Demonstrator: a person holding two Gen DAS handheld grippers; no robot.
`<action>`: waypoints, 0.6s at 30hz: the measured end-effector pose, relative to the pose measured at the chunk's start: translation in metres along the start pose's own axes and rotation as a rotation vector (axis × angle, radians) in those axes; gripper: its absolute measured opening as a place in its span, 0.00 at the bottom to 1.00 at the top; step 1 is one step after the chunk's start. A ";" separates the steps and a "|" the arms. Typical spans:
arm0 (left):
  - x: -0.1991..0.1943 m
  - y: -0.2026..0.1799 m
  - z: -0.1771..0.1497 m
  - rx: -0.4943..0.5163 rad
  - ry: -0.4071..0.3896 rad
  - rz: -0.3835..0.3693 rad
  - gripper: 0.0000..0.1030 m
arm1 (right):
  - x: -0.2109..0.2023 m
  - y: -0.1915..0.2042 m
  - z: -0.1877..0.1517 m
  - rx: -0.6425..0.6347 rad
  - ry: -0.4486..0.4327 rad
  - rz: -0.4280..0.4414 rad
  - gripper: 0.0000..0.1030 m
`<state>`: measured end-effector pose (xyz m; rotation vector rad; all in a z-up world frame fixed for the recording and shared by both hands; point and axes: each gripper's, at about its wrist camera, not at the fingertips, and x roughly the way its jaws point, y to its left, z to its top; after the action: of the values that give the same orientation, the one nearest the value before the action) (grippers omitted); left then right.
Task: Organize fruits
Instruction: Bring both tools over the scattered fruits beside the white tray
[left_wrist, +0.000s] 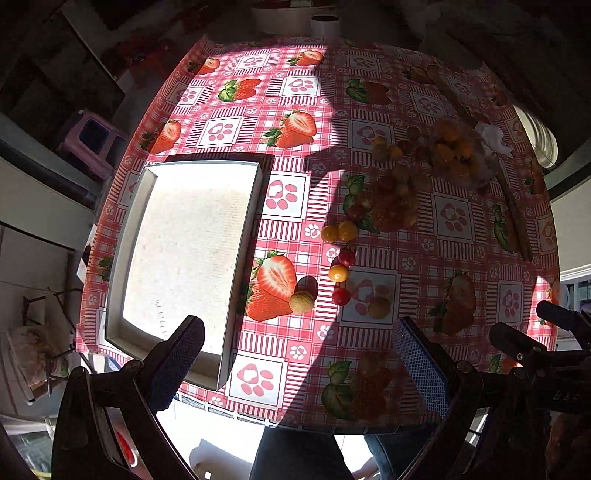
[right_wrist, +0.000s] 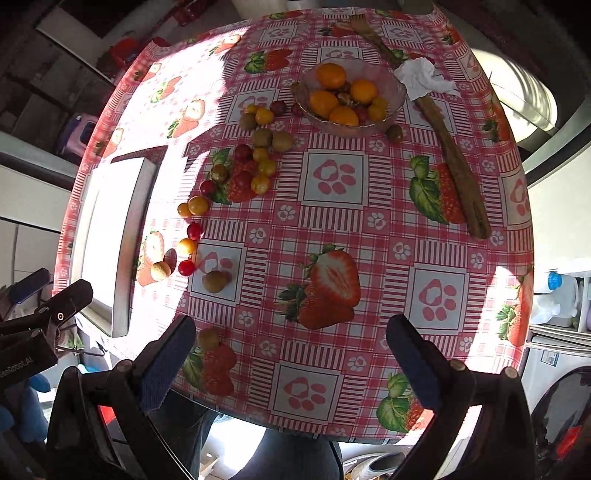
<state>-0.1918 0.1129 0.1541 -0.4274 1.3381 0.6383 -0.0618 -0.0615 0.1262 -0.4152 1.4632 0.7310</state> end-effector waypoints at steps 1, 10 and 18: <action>-0.001 0.000 0.001 -0.003 -0.003 0.003 0.99 | 0.000 0.001 0.001 -0.006 0.006 -0.001 1.00; -0.003 0.002 -0.012 -0.053 0.002 0.029 0.99 | -0.005 0.010 0.011 -0.069 0.016 0.013 1.00; 0.003 0.000 -0.014 -0.041 0.004 0.021 0.99 | -0.006 0.015 0.013 -0.092 0.017 0.005 1.00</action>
<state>-0.2022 0.1041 0.1487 -0.4489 1.3370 0.6838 -0.0619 -0.0430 0.1356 -0.4894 1.4509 0.8020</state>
